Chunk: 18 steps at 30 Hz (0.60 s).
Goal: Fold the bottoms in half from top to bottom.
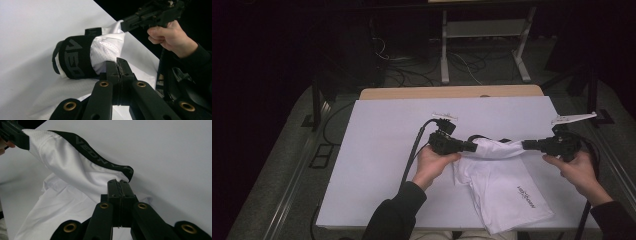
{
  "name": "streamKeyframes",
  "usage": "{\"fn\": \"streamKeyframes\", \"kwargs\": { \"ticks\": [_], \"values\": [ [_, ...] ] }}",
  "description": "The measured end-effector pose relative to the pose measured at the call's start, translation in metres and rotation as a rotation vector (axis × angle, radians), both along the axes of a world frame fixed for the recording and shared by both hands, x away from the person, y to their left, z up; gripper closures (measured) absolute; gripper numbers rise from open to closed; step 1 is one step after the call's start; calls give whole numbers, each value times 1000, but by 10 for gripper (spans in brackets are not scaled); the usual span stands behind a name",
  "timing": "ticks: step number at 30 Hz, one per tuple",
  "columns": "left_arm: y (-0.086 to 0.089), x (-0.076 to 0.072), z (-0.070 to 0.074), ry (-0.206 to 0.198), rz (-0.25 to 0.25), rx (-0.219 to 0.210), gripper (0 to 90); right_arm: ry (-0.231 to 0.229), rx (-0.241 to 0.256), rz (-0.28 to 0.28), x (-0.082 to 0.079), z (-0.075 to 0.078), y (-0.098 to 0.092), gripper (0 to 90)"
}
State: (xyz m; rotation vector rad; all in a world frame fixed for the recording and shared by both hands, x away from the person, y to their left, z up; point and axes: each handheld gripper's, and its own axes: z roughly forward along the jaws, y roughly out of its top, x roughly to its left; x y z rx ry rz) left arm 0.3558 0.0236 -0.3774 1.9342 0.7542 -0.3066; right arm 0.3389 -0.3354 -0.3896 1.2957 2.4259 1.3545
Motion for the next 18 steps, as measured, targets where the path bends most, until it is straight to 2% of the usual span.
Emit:
{"fn": "streamKeyframes", "kwargs": {
  "ticks": [18],
  "values": [
    [-8,-33,-14,42,-87,-40,881,35,1,29,-26,-15,-5,881]
  ]
}}
